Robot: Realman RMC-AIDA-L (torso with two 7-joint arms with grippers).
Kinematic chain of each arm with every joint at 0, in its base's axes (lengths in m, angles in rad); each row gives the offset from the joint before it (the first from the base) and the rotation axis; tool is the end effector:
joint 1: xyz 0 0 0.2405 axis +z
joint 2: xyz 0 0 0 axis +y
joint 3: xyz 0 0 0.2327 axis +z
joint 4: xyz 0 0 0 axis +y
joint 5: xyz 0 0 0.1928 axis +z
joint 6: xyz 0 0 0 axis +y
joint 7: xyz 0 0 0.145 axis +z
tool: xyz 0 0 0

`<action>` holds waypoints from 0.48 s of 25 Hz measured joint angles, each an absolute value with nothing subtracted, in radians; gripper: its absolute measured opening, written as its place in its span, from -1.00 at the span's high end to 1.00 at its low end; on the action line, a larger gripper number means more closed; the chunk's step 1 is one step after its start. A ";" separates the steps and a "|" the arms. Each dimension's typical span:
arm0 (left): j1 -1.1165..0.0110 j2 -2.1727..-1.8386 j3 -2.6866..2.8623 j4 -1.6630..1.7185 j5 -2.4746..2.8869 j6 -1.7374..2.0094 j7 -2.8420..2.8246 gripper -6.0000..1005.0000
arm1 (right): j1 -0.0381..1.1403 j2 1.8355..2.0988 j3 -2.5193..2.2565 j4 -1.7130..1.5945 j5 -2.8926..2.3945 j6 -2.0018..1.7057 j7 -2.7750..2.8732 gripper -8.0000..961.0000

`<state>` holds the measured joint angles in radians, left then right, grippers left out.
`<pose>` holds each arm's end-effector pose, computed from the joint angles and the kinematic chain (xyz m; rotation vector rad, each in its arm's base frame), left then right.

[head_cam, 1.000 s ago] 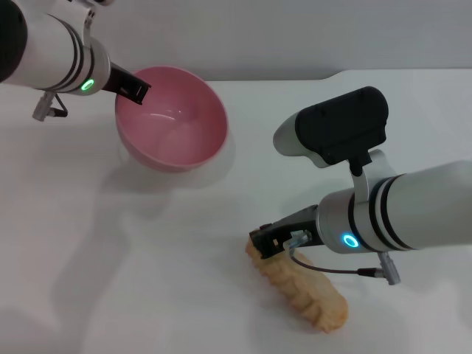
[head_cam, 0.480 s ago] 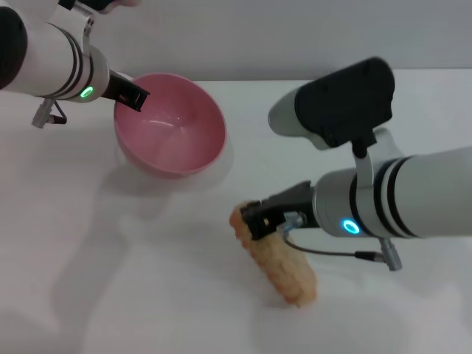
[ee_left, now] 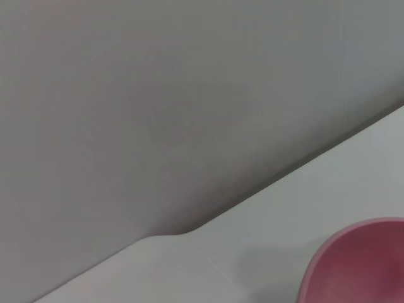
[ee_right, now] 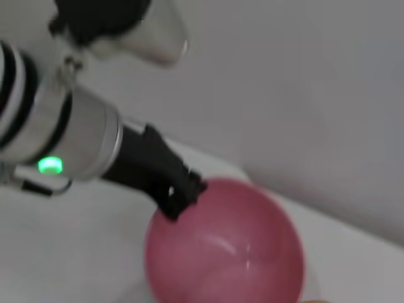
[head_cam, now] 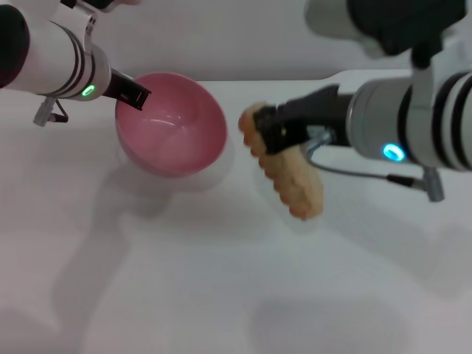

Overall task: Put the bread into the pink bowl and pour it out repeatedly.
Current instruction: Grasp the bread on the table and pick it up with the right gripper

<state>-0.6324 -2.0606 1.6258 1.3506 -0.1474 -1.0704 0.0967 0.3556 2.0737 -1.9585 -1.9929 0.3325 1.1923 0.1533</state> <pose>-0.1477 0.3899 0.0187 -2.0726 -0.7331 0.2945 0.0545 0.2760 -0.0064 -2.3537 0.8027 0.1353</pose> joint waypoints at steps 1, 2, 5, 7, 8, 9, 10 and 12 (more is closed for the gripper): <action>-0.633 -2.061 1.626 1.350 -0.147 -1.070 0.097 0.91 | 0.358 2.074 -1.955 -2.008 0.326 1.196 0.153 0.92; -0.634 -2.060 1.626 1.349 -0.147 -1.070 0.097 0.91 | 0.363 2.073 -1.951 -2.024 0.318 1.200 0.153 0.92; -0.637 -2.062 1.627 1.347 -0.154 -1.070 0.097 0.91 | 0.381 2.073 -1.934 -2.053 0.287 1.206 0.147 0.93; -0.640 -2.063 1.637 1.348 -0.180 -1.070 0.097 0.91 | 0.393 2.072 -1.917 -2.055 0.280 1.207 0.133 0.93; -0.642 -2.064 1.645 1.350 -0.194 -1.071 0.097 0.91 | 0.399 2.072 -1.909 -2.055 0.279 1.207 0.125 0.93; -0.643 -2.064 1.656 1.353 -0.208 -1.071 0.097 0.91 | 0.404 2.072 -1.903 -2.055 0.278 1.207 0.118 0.93; -0.644 -2.064 1.666 1.355 -0.219 -1.071 0.099 0.91 | 0.410 2.072 -1.897 -2.056 0.275 1.207 0.108 0.94; -0.647 -2.066 1.682 1.355 -0.229 -1.071 0.103 0.91 | 0.416 2.071 -1.883 -2.058 0.270 1.206 0.081 0.94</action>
<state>-0.6473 -2.0661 1.6825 1.3549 -0.2295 -1.0708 0.1026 0.4157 2.0715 -1.8825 -2.0579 0.2699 1.2056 0.0811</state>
